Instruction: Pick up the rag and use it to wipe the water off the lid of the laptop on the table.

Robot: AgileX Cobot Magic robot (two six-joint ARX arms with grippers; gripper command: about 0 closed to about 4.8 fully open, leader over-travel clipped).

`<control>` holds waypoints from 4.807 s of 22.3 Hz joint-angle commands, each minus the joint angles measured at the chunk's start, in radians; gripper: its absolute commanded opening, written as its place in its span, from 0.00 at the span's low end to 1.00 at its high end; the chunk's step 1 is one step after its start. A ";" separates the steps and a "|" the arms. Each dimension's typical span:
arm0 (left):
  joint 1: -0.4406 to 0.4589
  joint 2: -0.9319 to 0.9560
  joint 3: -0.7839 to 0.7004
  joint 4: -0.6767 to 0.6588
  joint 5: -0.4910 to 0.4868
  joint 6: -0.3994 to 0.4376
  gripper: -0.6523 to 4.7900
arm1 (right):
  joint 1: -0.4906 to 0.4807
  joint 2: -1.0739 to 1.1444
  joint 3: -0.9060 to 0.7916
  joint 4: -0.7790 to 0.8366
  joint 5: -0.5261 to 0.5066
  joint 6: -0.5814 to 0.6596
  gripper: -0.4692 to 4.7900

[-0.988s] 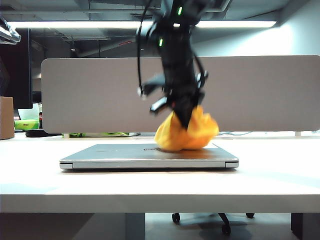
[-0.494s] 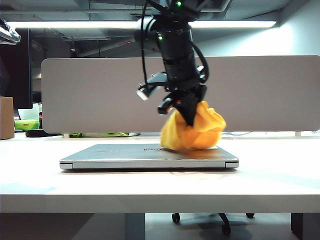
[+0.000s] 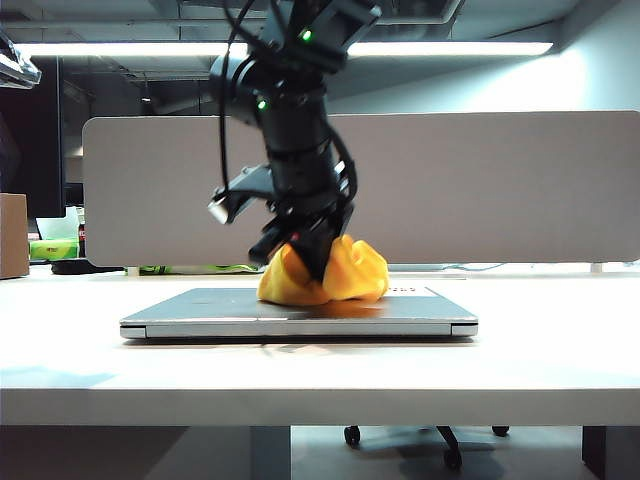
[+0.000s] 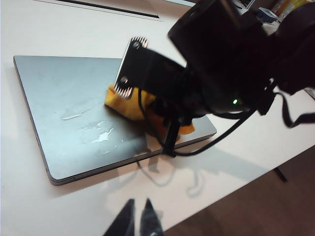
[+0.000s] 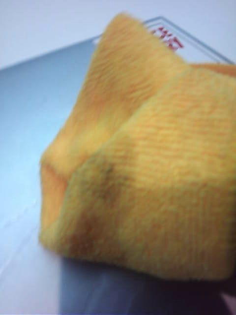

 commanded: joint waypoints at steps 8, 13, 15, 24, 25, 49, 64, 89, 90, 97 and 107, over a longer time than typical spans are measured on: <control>0.000 -0.002 0.003 0.013 0.003 0.002 0.16 | 0.058 0.014 0.006 0.196 -0.039 0.001 0.07; 0.000 -0.002 0.003 0.013 0.003 0.002 0.16 | 0.058 0.023 0.010 0.281 -0.082 0.001 0.07; 0.000 -0.002 0.003 0.013 0.003 0.002 0.16 | 0.058 0.027 0.010 0.322 -0.098 0.001 0.07; 0.000 -0.002 0.003 0.013 0.003 0.002 0.16 | 0.064 0.090 0.010 0.325 -0.131 0.000 0.07; 0.000 -0.002 0.003 0.013 0.003 0.002 0.16 | 0.066 0.095 0.010 0.316 -0.131 0.000 0.07; 0.000 -0.002 0.003 0.013 0.003 0.002 0.16 | 0.055 0.099 0.035 0.227 -0.018 -0.045 0.08; 0.000 -0.002 0.003 0.012 0.003 0.002 0.16 | 0.006 0.092 0.129 0.082 -0.006 -0.044 0.08; 0.000 -0.002 0.003 0.013 0.003 0.002 0.16 | -0.201 -0.072 0.127 -0.578 0.131 0.166 0.07; 0.000 -0.002 0.003 0.013 0.003 0.002 0.16 | -0.212 -0.074 0.127 -0.579 0.131 0.166 0.07; 0.000 -0.003 0.003 0.013 0.003 0.002 0.16 | -0.231 -0.072 0.124 -0.517 0.056 0.167 0.07; 0.000 -0.002 0.003 0.013 0.003 0.002 0.16 | -0.238 -0.030 0.112 -0.472 0.011 0.185 0.07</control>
